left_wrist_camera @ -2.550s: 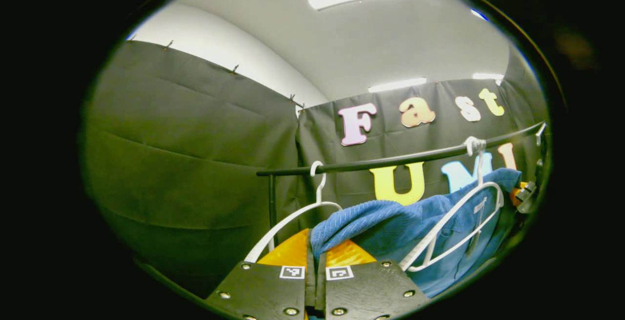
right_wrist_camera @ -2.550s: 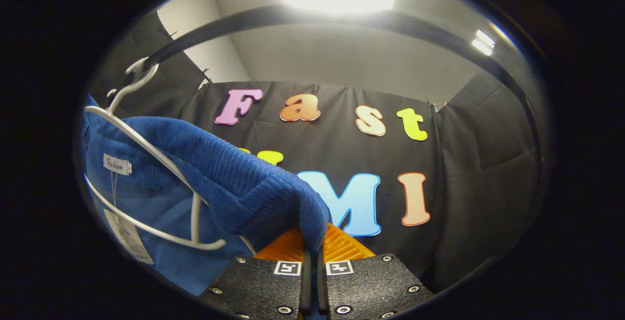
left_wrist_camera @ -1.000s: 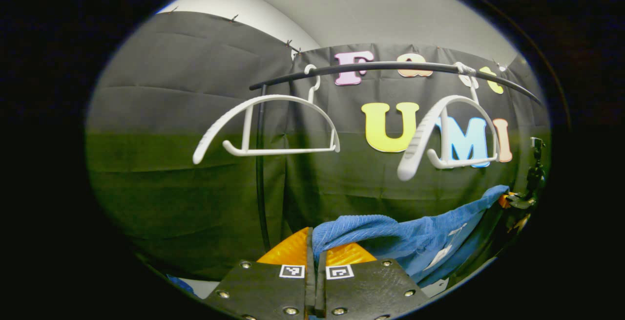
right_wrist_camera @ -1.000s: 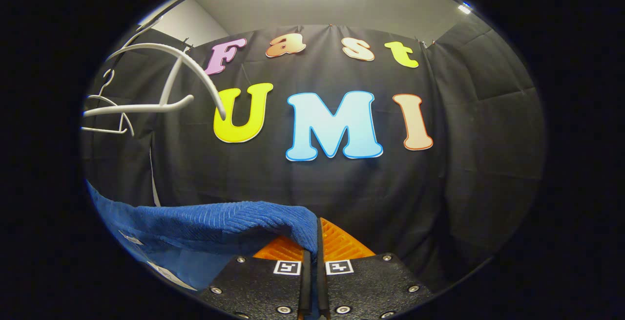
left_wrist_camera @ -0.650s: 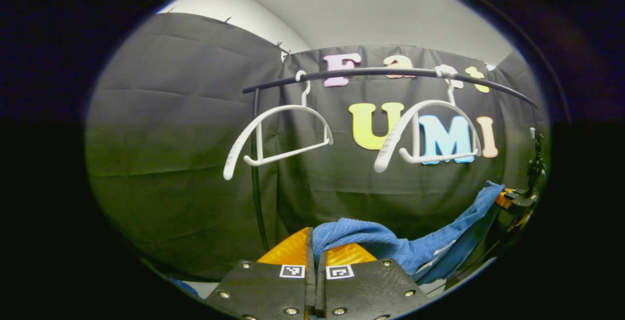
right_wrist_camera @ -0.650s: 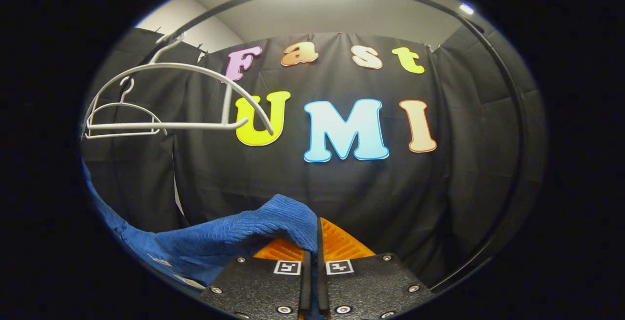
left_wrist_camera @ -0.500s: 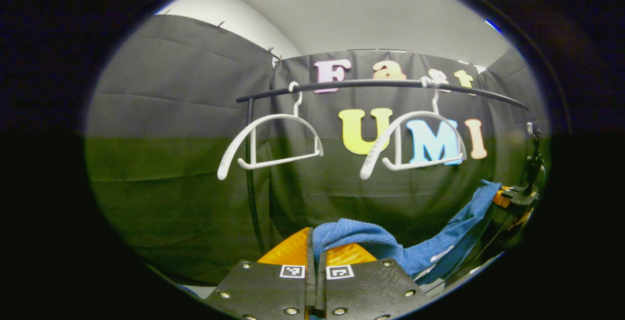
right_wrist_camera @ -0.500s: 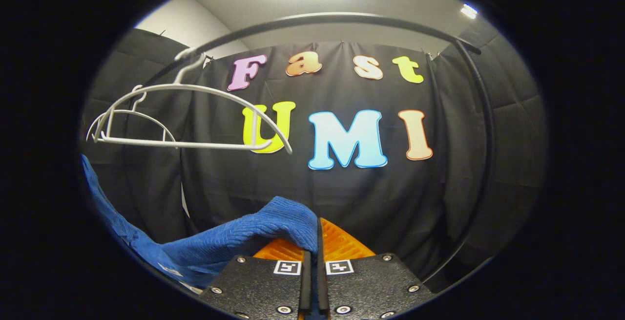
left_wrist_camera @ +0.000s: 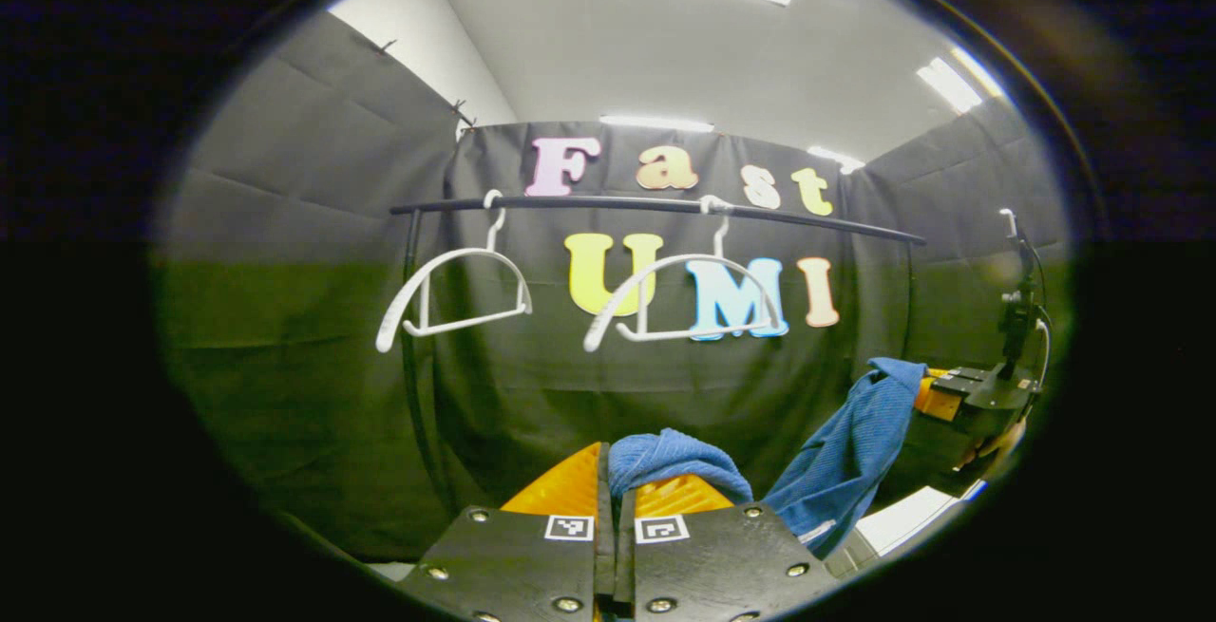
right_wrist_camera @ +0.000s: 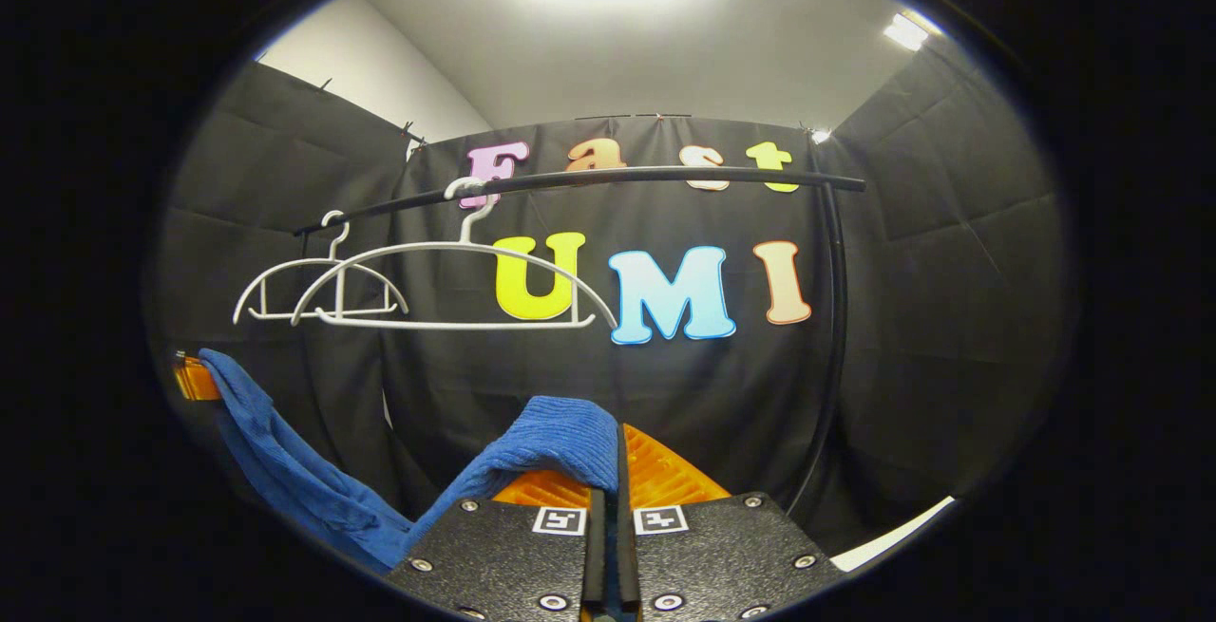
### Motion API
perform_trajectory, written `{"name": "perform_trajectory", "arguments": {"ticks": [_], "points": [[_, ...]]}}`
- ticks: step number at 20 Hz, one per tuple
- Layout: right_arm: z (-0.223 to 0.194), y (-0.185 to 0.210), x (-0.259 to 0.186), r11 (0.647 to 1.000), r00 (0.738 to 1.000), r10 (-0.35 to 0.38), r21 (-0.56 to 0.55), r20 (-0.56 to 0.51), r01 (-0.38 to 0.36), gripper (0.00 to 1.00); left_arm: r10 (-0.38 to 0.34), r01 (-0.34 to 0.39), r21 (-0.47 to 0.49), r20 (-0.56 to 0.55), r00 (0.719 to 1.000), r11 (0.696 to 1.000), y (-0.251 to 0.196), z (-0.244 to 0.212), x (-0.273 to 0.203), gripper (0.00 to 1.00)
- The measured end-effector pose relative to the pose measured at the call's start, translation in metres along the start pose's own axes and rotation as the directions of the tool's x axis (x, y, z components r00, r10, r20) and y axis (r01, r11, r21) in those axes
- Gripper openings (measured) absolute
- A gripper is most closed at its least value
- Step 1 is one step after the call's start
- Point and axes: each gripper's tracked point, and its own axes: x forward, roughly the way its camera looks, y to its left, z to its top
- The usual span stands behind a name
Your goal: Grasp the clothes on the hanger with both hands and then place them into the laundry hamper below.
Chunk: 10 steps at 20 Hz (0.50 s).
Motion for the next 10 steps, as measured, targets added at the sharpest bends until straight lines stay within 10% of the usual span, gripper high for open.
{"name": "perform_trajectory", "arguments": {"ticks": [10], "points": [[-0.071,0.078,-0.050,0.991,0.983,0.130,0.029,-0.132,-0.127,0.04,-0.151,0.146,-0.081,-0.060,0.987,0.986,-0.073,-0.059,-0.010,0.00]]}}
